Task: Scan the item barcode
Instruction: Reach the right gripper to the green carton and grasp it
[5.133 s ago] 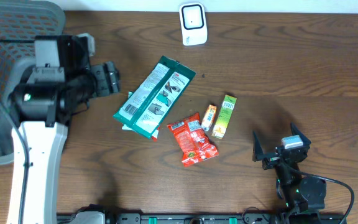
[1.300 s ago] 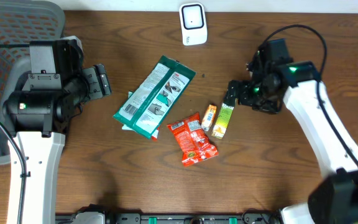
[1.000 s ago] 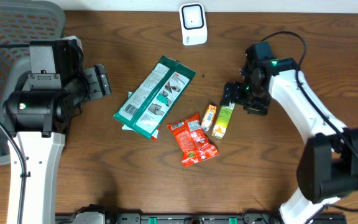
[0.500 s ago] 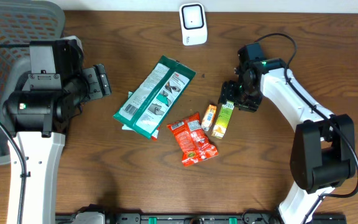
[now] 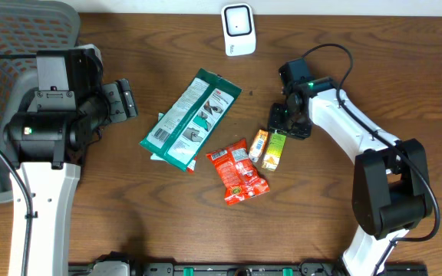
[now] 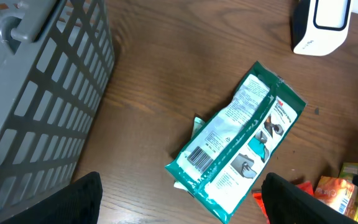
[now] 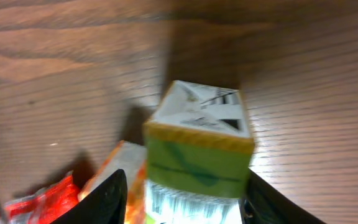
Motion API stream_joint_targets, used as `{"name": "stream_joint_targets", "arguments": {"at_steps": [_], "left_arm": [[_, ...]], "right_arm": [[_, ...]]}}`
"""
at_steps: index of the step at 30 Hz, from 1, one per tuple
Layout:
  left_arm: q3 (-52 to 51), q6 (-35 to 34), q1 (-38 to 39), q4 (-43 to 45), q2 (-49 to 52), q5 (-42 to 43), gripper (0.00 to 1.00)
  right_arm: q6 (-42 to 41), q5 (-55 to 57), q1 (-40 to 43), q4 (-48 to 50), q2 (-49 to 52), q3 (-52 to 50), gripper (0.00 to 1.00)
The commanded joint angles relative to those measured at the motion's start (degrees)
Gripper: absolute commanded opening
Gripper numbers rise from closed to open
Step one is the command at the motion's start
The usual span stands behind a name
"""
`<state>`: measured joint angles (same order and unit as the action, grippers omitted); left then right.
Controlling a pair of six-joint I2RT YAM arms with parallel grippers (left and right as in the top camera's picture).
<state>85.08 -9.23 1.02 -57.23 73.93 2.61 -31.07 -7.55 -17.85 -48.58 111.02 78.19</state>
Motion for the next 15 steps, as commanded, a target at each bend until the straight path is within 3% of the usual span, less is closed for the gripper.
{"name": "stream_joint_targets", "arguments": {"at_steps": [1, 15], "left_arm": [[1.18, -0.52, 0.04, -0.17, 0.17, -0.52, 0.82], [1.18, -0.52, 0.04, -0.2, 0.17, -0.52, 0.82]], "right_arm": [[-0.33, 6.1, -0.72, -0.59, 0.74, -0.31, 0.47], [0.07, 16.76, -0.04, -0.22, 0.74, -0.31, 0.33]]}}
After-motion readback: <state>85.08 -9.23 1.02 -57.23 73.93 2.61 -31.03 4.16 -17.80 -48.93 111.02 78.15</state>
